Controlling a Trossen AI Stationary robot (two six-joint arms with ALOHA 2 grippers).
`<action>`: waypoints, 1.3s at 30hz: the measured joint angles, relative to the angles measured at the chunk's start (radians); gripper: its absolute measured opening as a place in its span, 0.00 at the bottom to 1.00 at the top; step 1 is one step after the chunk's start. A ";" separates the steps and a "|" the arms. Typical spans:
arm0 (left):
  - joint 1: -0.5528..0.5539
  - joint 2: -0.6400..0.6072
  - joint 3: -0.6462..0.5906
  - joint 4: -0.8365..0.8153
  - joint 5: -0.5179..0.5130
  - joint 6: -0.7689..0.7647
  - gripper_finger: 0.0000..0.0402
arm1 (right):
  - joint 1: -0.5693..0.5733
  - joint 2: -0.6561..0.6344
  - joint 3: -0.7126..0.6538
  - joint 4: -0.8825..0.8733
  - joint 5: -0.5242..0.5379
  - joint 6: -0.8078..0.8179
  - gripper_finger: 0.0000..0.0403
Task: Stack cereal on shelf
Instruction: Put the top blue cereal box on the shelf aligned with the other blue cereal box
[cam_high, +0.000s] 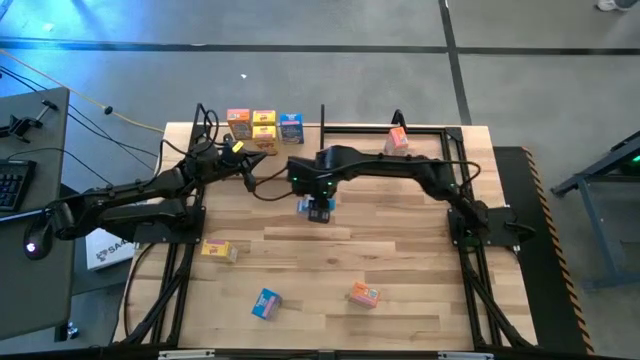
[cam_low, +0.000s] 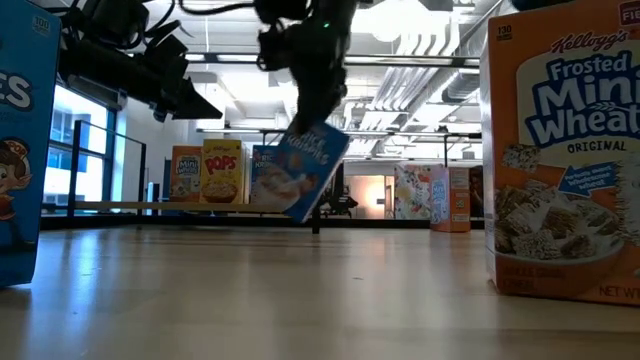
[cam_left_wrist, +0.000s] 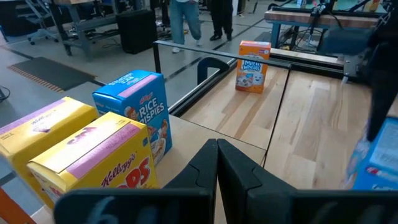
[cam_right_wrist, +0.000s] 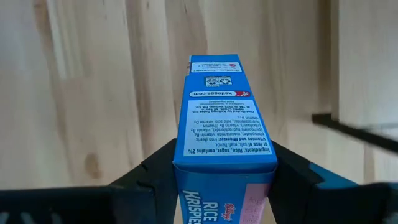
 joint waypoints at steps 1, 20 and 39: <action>0.000 0.000 0.000 0.000 0.000 0.000 0.00 | -0.003 0.018 0.018 -0.003 0.000 -0.006 0.43; 0.000 0.000 0.000 -0.008 0.032 0.006 0.00 | 0.002 0.079 0.043 0.170 0.054 -0.093 0.63; -0.044 0.001 0.001 -0.060 0.184 0.000 0.00 | 0.063 -0.322 -0.455 0.456 0.037 -0.165 0.04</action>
